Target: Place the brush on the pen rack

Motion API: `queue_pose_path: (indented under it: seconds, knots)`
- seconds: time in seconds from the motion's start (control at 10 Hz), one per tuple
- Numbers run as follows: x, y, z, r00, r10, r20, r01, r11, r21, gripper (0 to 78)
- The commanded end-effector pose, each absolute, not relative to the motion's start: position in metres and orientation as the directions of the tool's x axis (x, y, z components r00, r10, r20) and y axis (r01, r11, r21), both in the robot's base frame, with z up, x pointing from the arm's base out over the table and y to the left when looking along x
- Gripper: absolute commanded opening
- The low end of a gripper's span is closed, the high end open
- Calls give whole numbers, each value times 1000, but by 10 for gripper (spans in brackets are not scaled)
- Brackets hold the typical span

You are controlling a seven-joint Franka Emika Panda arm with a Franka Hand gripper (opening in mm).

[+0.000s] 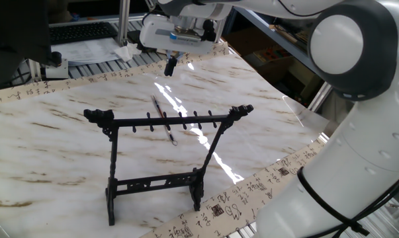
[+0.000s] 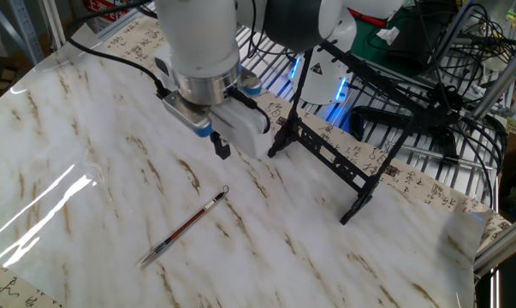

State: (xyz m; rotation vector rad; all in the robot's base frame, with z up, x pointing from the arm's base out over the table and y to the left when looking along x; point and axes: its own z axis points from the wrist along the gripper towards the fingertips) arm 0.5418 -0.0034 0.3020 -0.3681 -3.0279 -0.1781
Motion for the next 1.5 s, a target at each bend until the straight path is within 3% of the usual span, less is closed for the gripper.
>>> queue_pose_path:
  seconds: [0.1, 0.4, 0.7, 1.4, 1.5]
  knots:
    - [542, -3, 303, -953, 291, 84, 301, 944, 133, 0]
    - [542, -3, 303, -955, 290, 57, 294, 953, 73, 0]
    - [547, -3, 297, -952, 300, 58, 304, 950, 71, 0]
    - [565, -4, 228, -974, 226, -2, 225, 971, 75, 0]
    - [569, -1, 206, -981, 192, -29, 190, 980, 52, 0]
